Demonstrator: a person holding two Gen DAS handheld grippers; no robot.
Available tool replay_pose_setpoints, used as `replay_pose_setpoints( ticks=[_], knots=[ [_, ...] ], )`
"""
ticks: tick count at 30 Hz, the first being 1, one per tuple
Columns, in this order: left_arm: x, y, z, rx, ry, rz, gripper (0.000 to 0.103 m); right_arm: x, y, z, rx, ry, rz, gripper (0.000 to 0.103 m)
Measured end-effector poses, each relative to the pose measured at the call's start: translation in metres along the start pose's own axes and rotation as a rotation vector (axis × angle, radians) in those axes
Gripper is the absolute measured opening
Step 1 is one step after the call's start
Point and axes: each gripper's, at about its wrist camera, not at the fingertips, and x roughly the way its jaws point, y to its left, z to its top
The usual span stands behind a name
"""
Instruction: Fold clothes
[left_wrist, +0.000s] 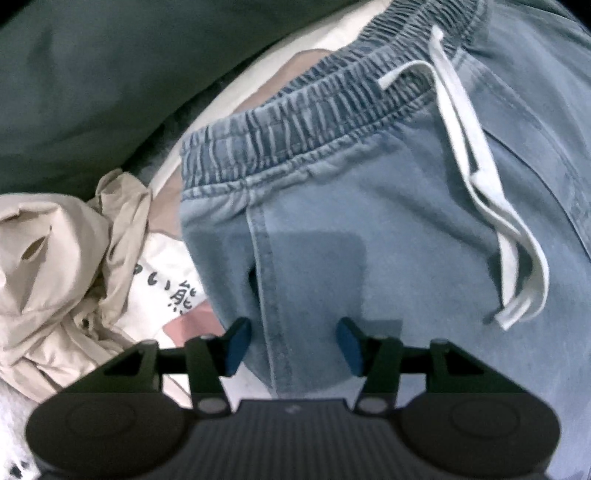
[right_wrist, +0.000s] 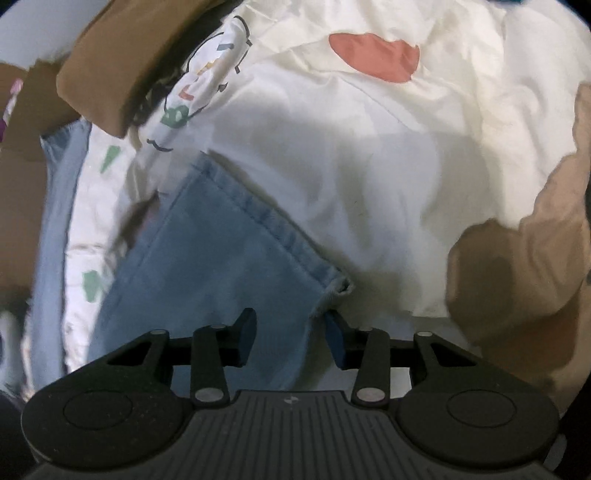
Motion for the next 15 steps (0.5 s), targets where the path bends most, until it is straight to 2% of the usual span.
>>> replay_pose_setpoints(
  ticks=[7, 9, 11, 13, 15],
  knots=[
    [0.001, 0.007, -0.004, 0.008, 0.002, -0.023, 0.057, 0.047, -0.001, -0.006, 0.027, 0.034, -0.047, 0.044],
    [-0.002, 0.012, -0.005, 0.009, 0.004, -0.036, 0.057, 0.055, 0.000, -0.006, 0.033, 0.022, -0.046, 0.039],
    [-0.006, 0.018, -0.007, 0.004, -0.002, -0.059, 0.057, 0.057, 0.002, -0.003, 0.053, 0.026, -0.078, 0.003],
    [-0.010, 0.026, -0.010, -0.003, -0.011, -0.087, 0.057, 0.057, 0.004, 0.000, 0.088, 0.031, -0.086, 0.002],
    [-0.013, 0.037, -0.014, -0.019, -0.022, -0.116, 0.057, 0.052, 0.016, 0.005, 0.041, 0.044, -0.096, 0.002]
  ],
)
